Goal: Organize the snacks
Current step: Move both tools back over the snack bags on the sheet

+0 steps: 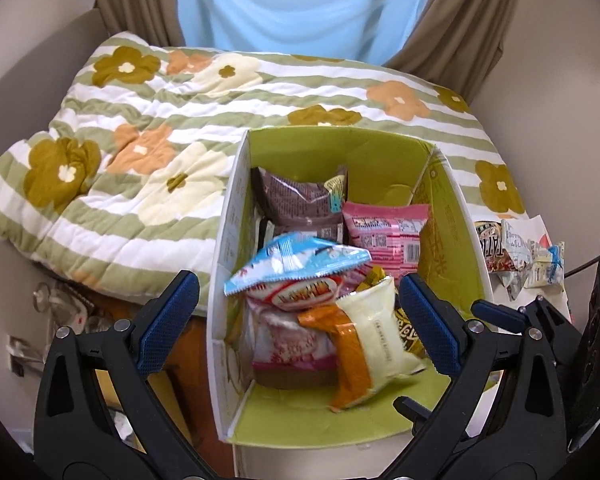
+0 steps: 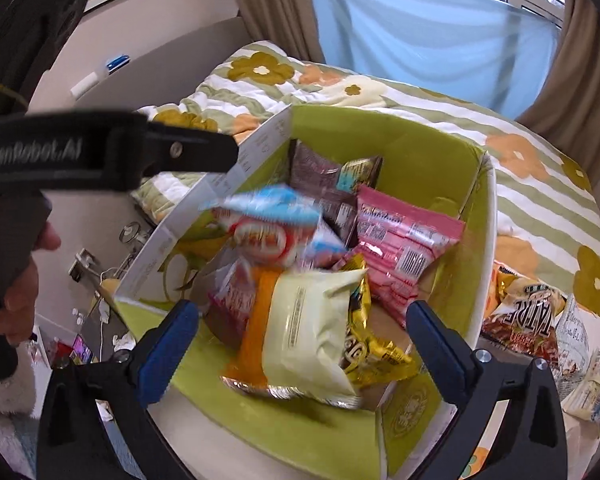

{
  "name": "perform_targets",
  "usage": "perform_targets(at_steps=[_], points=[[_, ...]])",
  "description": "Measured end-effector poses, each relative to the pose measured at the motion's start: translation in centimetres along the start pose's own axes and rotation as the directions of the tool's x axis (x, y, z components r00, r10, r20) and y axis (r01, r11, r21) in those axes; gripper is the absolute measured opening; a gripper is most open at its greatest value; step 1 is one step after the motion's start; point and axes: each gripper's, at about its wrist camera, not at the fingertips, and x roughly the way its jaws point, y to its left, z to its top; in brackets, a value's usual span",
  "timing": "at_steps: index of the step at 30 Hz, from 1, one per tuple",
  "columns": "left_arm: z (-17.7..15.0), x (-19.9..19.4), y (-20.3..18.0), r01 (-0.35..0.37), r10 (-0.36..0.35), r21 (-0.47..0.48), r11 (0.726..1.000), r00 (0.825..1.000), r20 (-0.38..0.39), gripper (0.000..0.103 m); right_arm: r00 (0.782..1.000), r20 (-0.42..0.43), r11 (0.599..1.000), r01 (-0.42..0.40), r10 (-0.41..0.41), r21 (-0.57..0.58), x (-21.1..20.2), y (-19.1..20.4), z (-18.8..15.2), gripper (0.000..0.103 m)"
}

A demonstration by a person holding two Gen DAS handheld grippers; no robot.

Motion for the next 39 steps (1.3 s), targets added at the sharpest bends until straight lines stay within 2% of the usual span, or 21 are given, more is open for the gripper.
perform_targets(at_steps=[5, 14, 22, 31, 35, 39], points=[[-1.3, -1.0, -0.3, 0.018, -0.018, -0.014, 1.0, 1.0, 0.012, 0.099, 1.0, 0.016, 1.0, 0.005, -0.005, 0.01, -1.1, 0.4, -1.4, 0.103], [-1.4, -3.4, -3.0, 0.078, -0.081, 0.056, 0.995, 0.995, 0.065, 0.1, 0.991, 0.106, 0.996, 0.083, -0.087, 0.036, -5.6, -0.1, -1.8, 0.103], [-1.3, -4.4, -7.8, 0.156, -0.168, 0.139, 0.978, 0.982, 0.081, 0.099, 0.961, 0.167, 0.969, 0.194, -0.219, 0.153, -11.0, -3.3, -3.6, 0.103], [-1.2, -3.5, -18.0, 0.2, -0.218, 0.214, 0.956, 0.974, 0.067, 0.1, 0.927, 0.175, 0.915, 0.271, -0.331, 0.298, -16.6, -11.1, -7.8, 0.103], [-1.2, -2.0, -24.5, 0.222, -0.237, 0.226, 0.948, 0.971, 0.039, 0.1, 0.921, 0.151, 0.897, 0.297, -0.36, 0.327, -18.8, -16.5, -10.0, 0.103], [-1.7, 0.2, -30.0, 0.221, -0.229, 0.238, 0.946, 0.973, 0.005, 0.1, 0.924, 0.117, 0.89, 0.309, -0.365, 0.336, -19.9, -21.7, -11.7, 0.103]])
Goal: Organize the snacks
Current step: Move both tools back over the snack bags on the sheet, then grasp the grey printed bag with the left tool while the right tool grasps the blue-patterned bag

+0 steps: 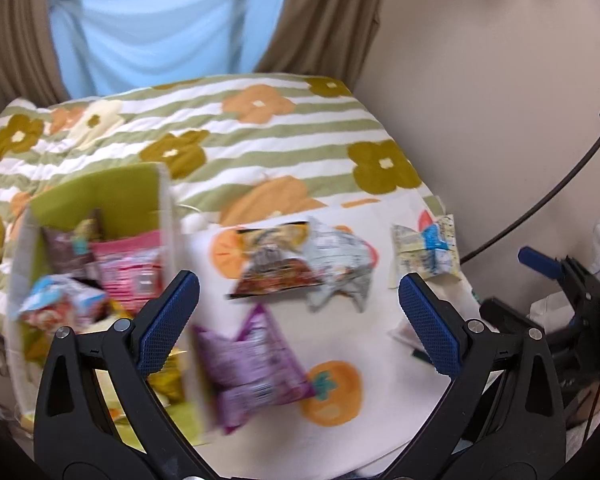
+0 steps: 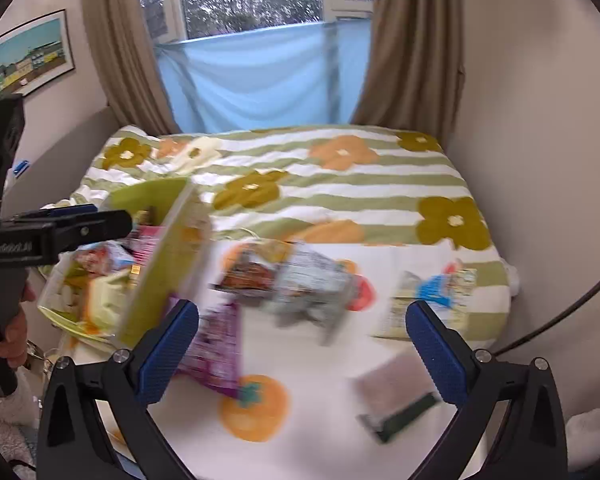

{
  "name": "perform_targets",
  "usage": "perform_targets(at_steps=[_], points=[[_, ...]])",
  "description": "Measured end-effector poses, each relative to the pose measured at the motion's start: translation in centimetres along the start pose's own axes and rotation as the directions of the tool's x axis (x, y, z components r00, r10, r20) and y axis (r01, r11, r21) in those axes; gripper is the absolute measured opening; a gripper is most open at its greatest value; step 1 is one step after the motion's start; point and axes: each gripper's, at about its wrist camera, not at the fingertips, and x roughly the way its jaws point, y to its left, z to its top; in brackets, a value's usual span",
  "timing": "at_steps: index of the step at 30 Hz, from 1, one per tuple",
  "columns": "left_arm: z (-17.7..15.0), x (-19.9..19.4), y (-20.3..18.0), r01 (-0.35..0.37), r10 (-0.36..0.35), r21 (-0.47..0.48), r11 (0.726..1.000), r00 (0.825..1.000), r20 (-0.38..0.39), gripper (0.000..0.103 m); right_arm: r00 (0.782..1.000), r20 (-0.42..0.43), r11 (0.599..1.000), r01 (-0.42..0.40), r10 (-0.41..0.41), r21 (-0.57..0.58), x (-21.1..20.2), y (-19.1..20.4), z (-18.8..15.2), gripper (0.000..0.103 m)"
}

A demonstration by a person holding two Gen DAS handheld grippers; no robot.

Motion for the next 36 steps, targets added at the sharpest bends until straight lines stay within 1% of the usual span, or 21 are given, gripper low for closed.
perform_targets(at_steps=[3, 7, 12, 16, 20, 25, 30, 33, 36], points=[[0.3, 3.0, -2.8, -0.005, 0.005, -0.013, 1.0, 0.999, -0.038, 0.1, 1.0, -0.027, 1.0, -0.003, 0.003, 0.013, 1.2, -4.6, 0.3, 0.103], [0.6, 6.7, -5.4, -0.026, 0.024, -0.025, 0.999, 0.997, -0.079, 0.099, 0.998, -0.063, 0.999, -0.021, 0.023, 0.041, 3.2, -9.4, 0.4, 0.103], [0.4, 11.5, -6.7, -0.06, 0.054, -0.039, 0.997, 0.987, -0.154, 0.1, 0.99, -0.13, 0.996, -0.051, 0.061, 0.075, 6.5, -13.1, 0.0, 0.103], [0.1, 15.0, -6.8, -0.091, 0.084, -0.021, 0.996, 0.975, -0.207, 0.1, 0.982, -0.169, 0.99, -0.068, 0.089, 0.123, 9.2, -15.5, -0.9, 0.103], [-0.2, 18.0, -6.8, -0.104, 0.102, 0.004, 0.995, 0.965, -0.243, 0.1, 0.974, -0.199, 0.984, -0.075, 0.107, 0.16, 11.9, -16.8, -1.5, 0.103], [-0.7, 20.7, -6.6, -0.136, 0.144, 0.048, 0.989, 0.949, -0.281, 0.099, 0.968, -0.22, 0.979, -0.075, 0.118, 0.191, 14.3, -17.4, -2.2, 0.103], [-0.8, 23.0, -7.1, -0.148, 0.172, 0.097, 0.984, 0.934, -0.313, 0.1, 0.965, -0.237, 0.979, -0.067, 0.113, 0.195, 15.9, -17.6, -2.4, 0.103], [-0.7, 23.9, -6.9, -0.142, 0.167, 0.098, 0.985, 0.929, -0.332, 0.099, 0.965, -0.24, 0.978, -0.059, 0.108, 0.201, 16.4, -17.7, -2.3, 0.103], [-0.8, 24.5, -7.0, -0.145, 0.178, 0.119, 0.982, 0.922, -0.344, 0.099, 0.967, -0.237, 0.979, -0.052, 0.099, 0.197, 16.7, -17.6, -2.1, 0.103]])
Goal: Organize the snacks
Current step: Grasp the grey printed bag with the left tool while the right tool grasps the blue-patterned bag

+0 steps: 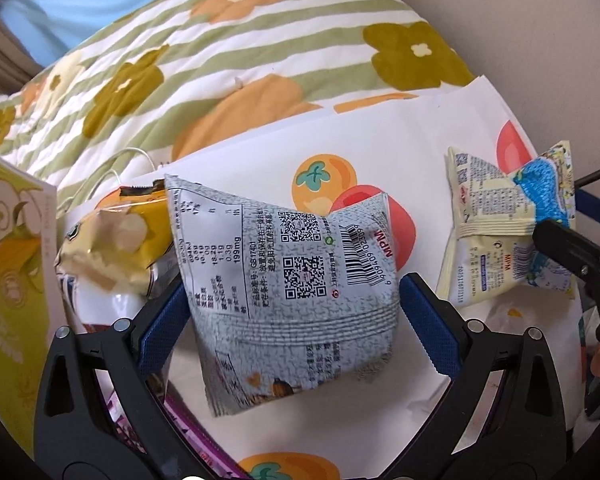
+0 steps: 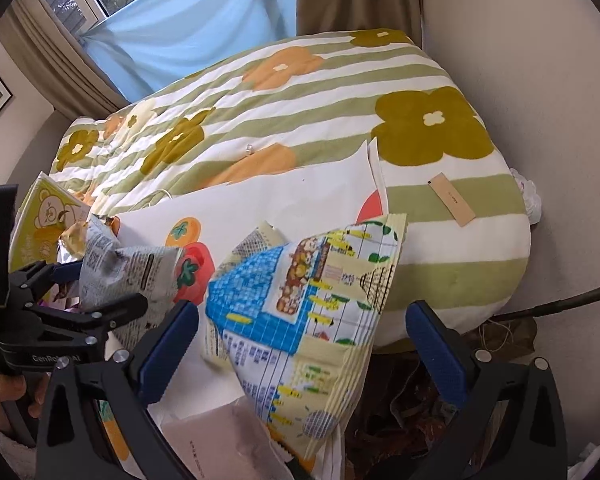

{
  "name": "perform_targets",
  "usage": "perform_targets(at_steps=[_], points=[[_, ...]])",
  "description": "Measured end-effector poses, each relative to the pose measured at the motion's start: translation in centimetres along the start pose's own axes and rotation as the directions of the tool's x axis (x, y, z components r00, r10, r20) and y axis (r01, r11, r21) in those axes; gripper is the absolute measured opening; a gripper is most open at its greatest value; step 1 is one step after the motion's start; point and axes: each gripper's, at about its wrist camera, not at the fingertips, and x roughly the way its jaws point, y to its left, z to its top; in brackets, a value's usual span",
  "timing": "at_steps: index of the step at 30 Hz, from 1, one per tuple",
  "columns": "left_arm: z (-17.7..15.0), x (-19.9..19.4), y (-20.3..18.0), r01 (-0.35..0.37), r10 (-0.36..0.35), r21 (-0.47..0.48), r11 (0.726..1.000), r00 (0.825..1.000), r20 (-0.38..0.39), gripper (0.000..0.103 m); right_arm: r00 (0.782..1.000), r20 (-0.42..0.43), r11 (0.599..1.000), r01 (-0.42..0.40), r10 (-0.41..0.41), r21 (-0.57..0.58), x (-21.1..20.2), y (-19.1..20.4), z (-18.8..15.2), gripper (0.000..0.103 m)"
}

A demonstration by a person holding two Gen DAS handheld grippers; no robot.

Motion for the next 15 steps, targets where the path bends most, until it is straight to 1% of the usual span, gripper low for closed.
perform_targets(at_steps=[4, 7, 9, 12, 15], points=[[0.0, 0.4, -0.6, -0.002, 0.002, 0.036, 0.999, 1.0, -0.008, 0.094, 1.0, 0.0, 1.0, 0.012, -0.012, -0.019, 0.3, 0.4, 0.1, 0.103], [-0.2, 0.4, -1.2, -0.004, 0.004, 0.064, 0.998, 1.0, -0.007, 0.088, 1.0, 0.005, 0.999, 0.031, -0.031, -0.044, 0.5, 1.0, 0.0, 0.103], [-0.3, 0.3, -1.5, 0.0, 0.0, 0.078, 0.997, 1.0, 0.001, 0.079, 0.999, 0.003, 0.998, 0.038, -0.038, -0.056, 0.6, 1.2, 0.0, 0.103], [-0.3, 0.0, -1.8, -0.005, 0.004, 0.094, 0.996, 1.0, 0.013, 0.074, 0.999, 0.004, 0.997, 0.044, -0.044, -0.062, 0.8, 1.4, 0.1, 0.103], [-0.5, -0.2, -1.7, 0.007, -0.009, 0.094, 0.996, 1.0, 0.021, 0.071, 0.998, 0.01, 0.996, 0.056, -0.055, -0.066, 0.9, 1.6, 0.2, 0.103]])
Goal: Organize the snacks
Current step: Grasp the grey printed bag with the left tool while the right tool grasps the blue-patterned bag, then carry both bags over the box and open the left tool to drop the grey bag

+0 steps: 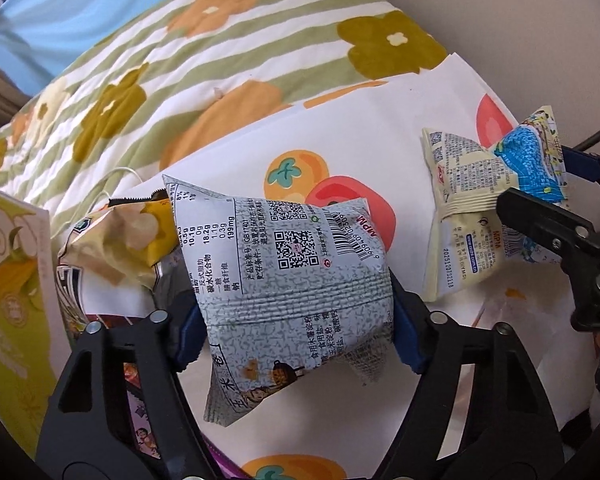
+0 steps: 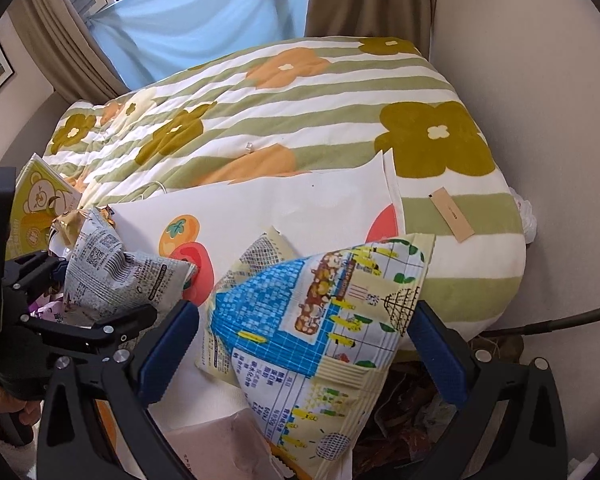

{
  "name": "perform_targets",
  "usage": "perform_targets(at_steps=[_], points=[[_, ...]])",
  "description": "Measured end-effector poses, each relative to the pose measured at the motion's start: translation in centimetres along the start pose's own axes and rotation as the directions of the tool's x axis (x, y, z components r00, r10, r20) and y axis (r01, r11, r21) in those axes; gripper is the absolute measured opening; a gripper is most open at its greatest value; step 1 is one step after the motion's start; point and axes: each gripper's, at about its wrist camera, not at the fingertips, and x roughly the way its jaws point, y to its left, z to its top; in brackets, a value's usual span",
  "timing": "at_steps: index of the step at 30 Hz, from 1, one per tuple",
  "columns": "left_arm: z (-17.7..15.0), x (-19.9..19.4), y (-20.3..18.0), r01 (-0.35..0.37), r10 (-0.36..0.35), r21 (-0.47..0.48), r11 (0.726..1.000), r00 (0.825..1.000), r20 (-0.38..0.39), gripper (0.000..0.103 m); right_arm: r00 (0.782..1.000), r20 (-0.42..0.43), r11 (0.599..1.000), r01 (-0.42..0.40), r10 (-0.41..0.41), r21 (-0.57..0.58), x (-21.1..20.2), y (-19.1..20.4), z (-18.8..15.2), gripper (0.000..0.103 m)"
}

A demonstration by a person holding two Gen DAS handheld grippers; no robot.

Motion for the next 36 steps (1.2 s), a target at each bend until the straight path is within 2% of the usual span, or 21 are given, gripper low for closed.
perform_targets(at_steps=[1, 3, 5, 9, 14, 26, 31, 36], points=[[0.0, -0.1, 0.0, 0.003, -0.003, -0.001, 1.0, 1.0, -0.001, 0.071, 1.0, 0.002, 1.0, 0.003, -0.003, -0.002, 0.0, 0.0, 0.0, 0.103], [-0.2, -0.4, 0.2, 0.012, -0.012, -0.01, 1.0, 1.0, 0.003, 0.07, 1.0, 0.002, 1.0, 0.007, -0.007, -0.008, 0.0, 0.1, 0.1, 0.091], [-0.3, -1.0, 0.3, 0.018, -0.018, -0.017, 1.0, 1.0, 0.016, 0.07, 1.0, 0.003, 1.0, 0.01, -0.01, -0.017, 0.0, 0.3, 0.1, 0.09], [-0.3, -2.2, 0.5, 0.024, -0.023, -0.029, 0.999, 0.999, 0.039, 0.07, 0.999, 0.016, 0.999, 0.031, -0.031, -0.042, -0.4, 0.7, -0.1, 0.075], [-0.5, -3.3, 0.4, 0.026, -0.024, -0.033, 0.999, 0.998, 0.061, 0.07, 0.999, 0.036, 0.998, 0.043, -0.041, -0.045, -1.0, 0.9, -0.2, 0.068], [-1.6, -8.3, -0.3, 0.045, -0.039, -0.04, 0.998, 0.988, 0.152, 0.07, 0.994, 0.107, 0.997, 0.039, -0.033, -0.063, -4.6, 1.7, -0.2, 0.064], [-2.1, -12.1, 0.3, 0.04, -0.024, -0.067, 0.997, 0.976, 0.215, 0.07, 0.99, 0.143, 0.995, 0.026, -0.013, -0.093, -7.0, 2.9, 0.1, 0.064], [-3.1, -17.2, 2.7, 0.023, 0.019, -0.145, 0.989, 0.959, 0.283, 0.07, 0.983, 0.181, 0.99, -0.002, 0.028, -0.144, -9.8, 5.2, 1.2, 0.064]])
